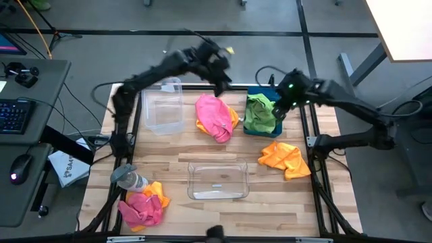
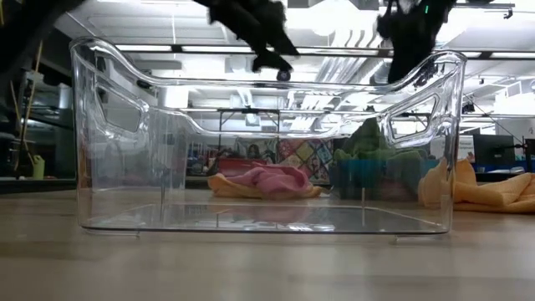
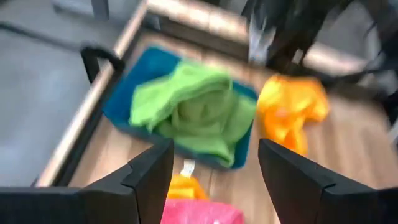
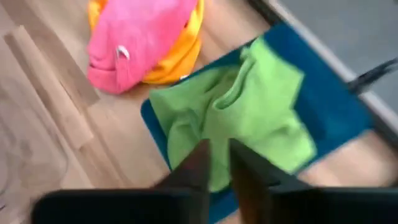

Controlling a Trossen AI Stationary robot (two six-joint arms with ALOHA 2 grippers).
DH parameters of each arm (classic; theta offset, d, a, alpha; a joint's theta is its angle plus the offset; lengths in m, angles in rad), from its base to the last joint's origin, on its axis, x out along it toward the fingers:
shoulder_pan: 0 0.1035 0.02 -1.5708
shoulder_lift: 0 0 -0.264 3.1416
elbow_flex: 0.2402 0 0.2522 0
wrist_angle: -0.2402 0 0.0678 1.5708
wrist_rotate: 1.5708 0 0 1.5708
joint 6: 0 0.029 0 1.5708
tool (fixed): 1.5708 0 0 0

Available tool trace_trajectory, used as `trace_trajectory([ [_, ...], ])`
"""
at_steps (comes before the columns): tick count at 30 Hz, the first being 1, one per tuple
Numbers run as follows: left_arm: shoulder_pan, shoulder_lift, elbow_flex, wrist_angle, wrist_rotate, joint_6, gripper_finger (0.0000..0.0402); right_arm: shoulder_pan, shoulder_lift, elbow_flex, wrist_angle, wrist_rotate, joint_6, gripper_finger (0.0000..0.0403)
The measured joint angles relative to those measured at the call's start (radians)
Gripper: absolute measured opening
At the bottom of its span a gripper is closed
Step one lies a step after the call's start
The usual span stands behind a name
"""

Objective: Sort microfiber towel by color & place in baskets
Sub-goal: Put the green microfiber towel into the blue bin

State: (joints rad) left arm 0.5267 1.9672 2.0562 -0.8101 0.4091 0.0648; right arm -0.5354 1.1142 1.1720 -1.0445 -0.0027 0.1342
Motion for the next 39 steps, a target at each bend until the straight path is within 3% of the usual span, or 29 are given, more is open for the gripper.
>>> trace_trajectory([
  [3,0.026,-0.148,-0.163,0.167,0.076,-0.05,0.0215,-0.04,-0.007,-0.131,0.206,-0.06,0.023,0.002],
  [7,0.004,-0.361,-0.466,0.499,0.078,-0.145,0.0208,-0.11,0.036,-0.212,0.388,-0.063,0.023,0.0003],
  [12,-0.038,-0.609,-0.841,0.871,-0.094,-0.332,0.02,-0.174,0.161,-0.276,0.408,-0.103,-0.031,0.0001],
  [17,-0.078,-0.819,-1.056,1.016,-0.24,-0.452,0.02,-0.187,0.3,-0.345,0.522,-0.11,-0.071,0.0001],
  [21,-0.106,-0.943,-1.099,1.04,-0.337,-0.455,0.0199,-0.187,0.408,-0.355,0.586,-0.112,-0.096,0.0001],
  [26,-0.117,-1.045,-1.099,1.066,-0.343,-0.402,0.0199,-0.192,0.445,-0.341,0.553,-0.122,-0.116,0.0],
  [36,-0.118,-1.109,-1.099,1.069,-0.342,-0.271,0.0199,-0.192,0.211,-0.015,0.264,-0.128,-0.164,0.0],
  [39,-0.118,-1.109,-1.099,1.067,-0.342,-0.247,0.0199,-0.191,0.159,0.095,0.189,-0.203,-0.084,0.0004],
])
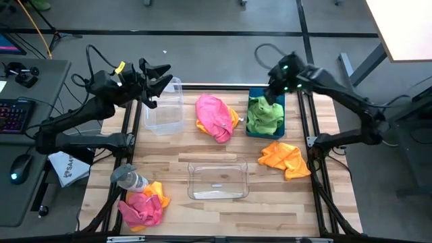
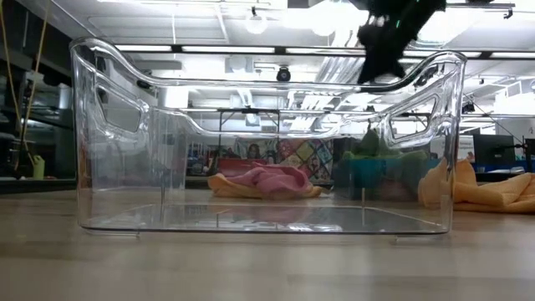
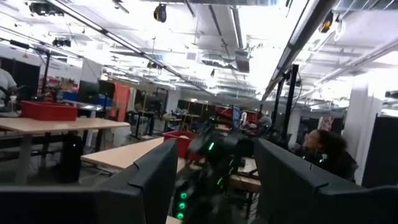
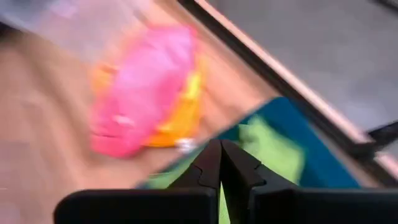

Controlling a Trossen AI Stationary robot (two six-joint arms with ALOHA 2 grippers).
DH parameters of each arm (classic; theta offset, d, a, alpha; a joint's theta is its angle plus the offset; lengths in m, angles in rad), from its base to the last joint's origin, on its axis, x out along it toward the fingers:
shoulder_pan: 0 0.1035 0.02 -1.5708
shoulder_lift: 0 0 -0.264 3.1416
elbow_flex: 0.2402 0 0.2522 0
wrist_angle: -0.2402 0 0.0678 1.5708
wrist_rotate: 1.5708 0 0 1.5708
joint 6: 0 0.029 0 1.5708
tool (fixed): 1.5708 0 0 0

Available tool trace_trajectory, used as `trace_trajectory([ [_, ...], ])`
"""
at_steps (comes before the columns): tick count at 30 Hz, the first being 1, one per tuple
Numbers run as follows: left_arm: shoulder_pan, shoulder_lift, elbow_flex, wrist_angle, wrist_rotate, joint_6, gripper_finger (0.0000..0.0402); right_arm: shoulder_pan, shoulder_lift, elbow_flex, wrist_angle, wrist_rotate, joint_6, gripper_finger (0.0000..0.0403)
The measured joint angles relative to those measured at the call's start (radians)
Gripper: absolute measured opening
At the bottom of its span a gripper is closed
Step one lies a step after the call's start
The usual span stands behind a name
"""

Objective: Sort microfiber towel by color & place in baskets
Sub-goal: Put the green microfiber towel into the blue bin, then put the middle right yellow microfiber towel into the bottom transparent bin

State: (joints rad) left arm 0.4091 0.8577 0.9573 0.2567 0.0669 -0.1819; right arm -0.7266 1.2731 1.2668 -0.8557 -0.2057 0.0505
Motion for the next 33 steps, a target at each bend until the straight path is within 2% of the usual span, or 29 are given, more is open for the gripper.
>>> trace_trajectory([
  [2,0.0,0.0,0.0,-0.012,0.0,0.017,0.0199,0.016,-0.014,0.061,-0.1,-0.095,0.062,0.002],
  [4,0.0,0.0,0.0,-0.024,0.0,0.031,0.0199,0.062,-0.026,0.103,-0.221,-0.146,0.111,0.0049],
  [7,0.001,0.0,0.0,-0.04,0.0,0.045,0.0199,0.183,-0.053,0.119,-0.424,-0.13,0.177,0.0111],
  [10,0.008,0.0,0.0,-0.069,0.0,0.045,0.0199,0.335,-0.079,0.062,-0.546,-0.08,0.334,0.018],
  [13,0.021,0.0,0.0,-0.108,0.0,0.045,0.02,0.485,-0.113,-0.05,-0.541,-0.056,0.469,0.0242],
  [17,0.03,0.0,0.0,-0.131,0.0,0.038,0.02,0.629,-0.137,-0.242,-0.4,-0.009,0.62,0.03],
  [20,0.031,0.0,0.0,-0.134,0.0,0.046,0.02,0.68,-0.13,-0.38,-0.295,0.013,0.694,0.0321],
  [25,0.031,-0.003,0.0,-0.134,0.002,0.045,0.02,0.713,-0.101,-0.557,-0.177,0.041,0.792,0.0328],
  [33,0.031,-0.01,-0.001,-0.132,0.01,0.054,0.02,0.765,-0.027,-0.708,-0.055,0.163,0.978,0.0328],
])
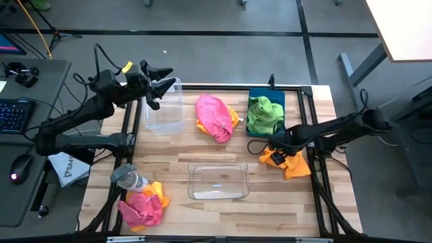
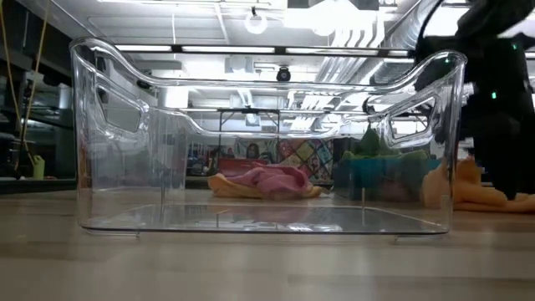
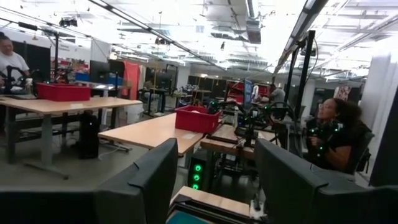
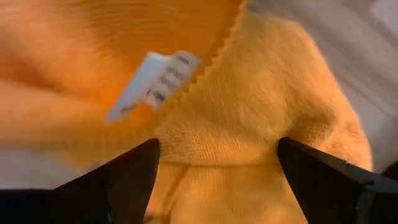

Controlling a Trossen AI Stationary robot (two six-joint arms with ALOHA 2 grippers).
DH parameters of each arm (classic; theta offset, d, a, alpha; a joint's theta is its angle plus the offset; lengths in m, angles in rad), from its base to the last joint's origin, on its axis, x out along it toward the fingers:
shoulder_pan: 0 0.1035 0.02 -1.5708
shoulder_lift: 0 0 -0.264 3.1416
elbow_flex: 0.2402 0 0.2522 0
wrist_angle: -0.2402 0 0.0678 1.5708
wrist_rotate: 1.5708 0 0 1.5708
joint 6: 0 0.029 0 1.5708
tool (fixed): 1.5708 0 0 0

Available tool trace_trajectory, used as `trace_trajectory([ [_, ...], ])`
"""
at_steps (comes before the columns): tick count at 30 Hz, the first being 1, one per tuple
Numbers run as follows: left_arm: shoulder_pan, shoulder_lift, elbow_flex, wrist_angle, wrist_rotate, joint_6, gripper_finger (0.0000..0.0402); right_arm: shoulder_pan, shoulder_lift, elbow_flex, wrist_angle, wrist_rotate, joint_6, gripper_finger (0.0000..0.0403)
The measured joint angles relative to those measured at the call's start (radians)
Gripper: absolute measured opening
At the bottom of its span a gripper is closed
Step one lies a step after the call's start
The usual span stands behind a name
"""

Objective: Sort microfiber towel by color & place in baskets
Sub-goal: Put the middle right yellow microfiber towel into the bottom transparent bin

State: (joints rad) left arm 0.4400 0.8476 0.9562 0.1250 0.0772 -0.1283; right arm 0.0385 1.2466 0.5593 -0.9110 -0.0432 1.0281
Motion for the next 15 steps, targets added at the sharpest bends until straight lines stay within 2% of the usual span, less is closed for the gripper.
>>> trace_trajectory([
  [4,0.0,-0.006,0.0,0.018,0.0,0.001,0.02,0.037,0.068,-0.027,0.044,0.0,0.062,0.0323],
  [7,-0.001,-0.017,0.0,0.081,0.002,0.002,0.02,0.073,0.101,-0.008,0.04,0.018,0.074,0.029],
  [10,-0.001,-0.024,0.0,0.143,0.002,0.023,0.02,0.098,0.109,0.042,0.006,0.034,0.093,0.0201],
  [13,-0.001,-0.024,0.0,0.191,0.002,0.053,0.02,0.112,0.104,0.118,-0.05,0.045,0.068,0.0059],
  [14,-0.001,-0.024,0.0,0.199,0.002,0.053,0.02,0.117,0.1,0.154,-0.06,0.051,0.051,0.0031],
  [15,-0.001,-0.024,0.0,0.202,0.002,0.053,0.02,0.123,0.095,0.195,-0.081,0.067,0.04,0.0022],
])
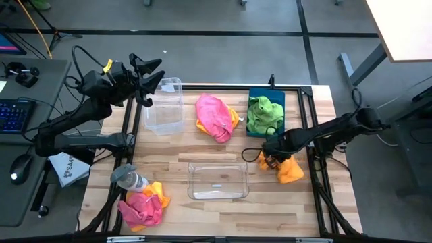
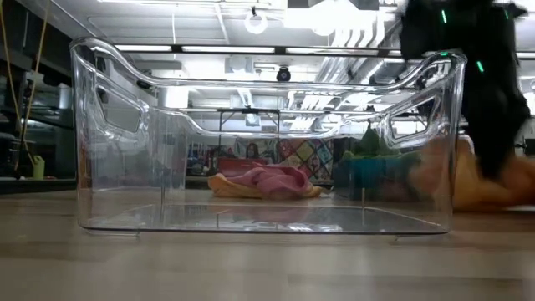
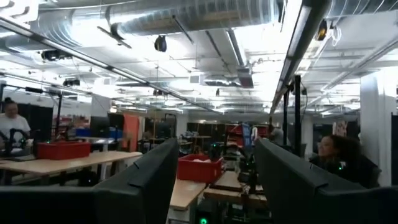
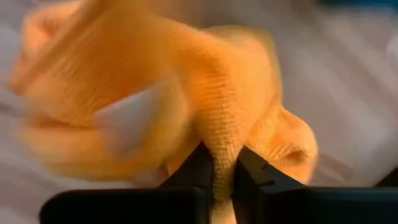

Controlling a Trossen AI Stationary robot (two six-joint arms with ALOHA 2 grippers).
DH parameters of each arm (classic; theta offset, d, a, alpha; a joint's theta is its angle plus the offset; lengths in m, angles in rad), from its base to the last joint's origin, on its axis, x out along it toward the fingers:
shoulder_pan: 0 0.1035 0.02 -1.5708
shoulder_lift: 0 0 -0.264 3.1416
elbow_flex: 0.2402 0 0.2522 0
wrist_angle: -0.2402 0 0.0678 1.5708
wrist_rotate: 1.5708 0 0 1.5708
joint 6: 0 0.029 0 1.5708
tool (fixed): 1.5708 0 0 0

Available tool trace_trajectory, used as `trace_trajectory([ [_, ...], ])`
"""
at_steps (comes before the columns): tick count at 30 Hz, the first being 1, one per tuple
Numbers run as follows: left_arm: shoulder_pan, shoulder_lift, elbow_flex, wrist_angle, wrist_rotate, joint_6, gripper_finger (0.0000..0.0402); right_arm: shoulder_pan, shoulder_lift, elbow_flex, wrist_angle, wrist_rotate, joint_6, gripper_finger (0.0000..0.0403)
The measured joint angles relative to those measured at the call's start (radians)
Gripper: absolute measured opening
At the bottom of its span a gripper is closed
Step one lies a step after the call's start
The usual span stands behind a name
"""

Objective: Sort microfiber towel by color & place in baskets
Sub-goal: Put the middle right yellow microfiber towel into the bottom transparent bin

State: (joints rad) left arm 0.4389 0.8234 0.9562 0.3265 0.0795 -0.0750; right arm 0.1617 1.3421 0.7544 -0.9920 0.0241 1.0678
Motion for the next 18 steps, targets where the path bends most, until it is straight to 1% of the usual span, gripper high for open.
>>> trace_trajectory([
  [2,0.0,0.001,0.0,0.001,0.012,0.0,0.02,0.008,-0.012,0.105,-0.073,0.051,-0.003,0.0026],
  [5,0.0,0.001,0.0,0.019,0.08,-0.001,0.02,0.011,-0.029,0.31,-0.165,0.157,-0.03,0.0009],
  [7,-0.001,0.003,0.0,0.034,0.096,-0.022,0.02,0.011,-0.038,0.443,-0.196,0.243,-0.072,0.0008],
  [9,-0.005,0.011,0.0,0.043,0.095,-0.077,0.02,0.011,-0.041,0.562,-0.183,0.341,-0.12,0.0009],
  [11,-0.015,0.022,0.0,0.042,0.095,-0.145,0.02,0.01,-0.042,0.645,-0.117,0.43,-0.211,0.0005],
  [13,-0.03,0.034,0.0,0.041,0.095,-0.24,0.02,0.009,-0.042,0.682,0.01,0.471,-0.318,0.0005],
  [15,-0.052,0.047,0.0,0.044,0.095,-0.326,0.02,0.009,-0.041,0.68,0.158,0.454,-0.419,0.0004],
  [18,-0.102,0.07,0.0,0.054,0.094,-0.399,0.02,0.018,-0.026,0.623,0.413,0.344,-0.525,0.0003],
])
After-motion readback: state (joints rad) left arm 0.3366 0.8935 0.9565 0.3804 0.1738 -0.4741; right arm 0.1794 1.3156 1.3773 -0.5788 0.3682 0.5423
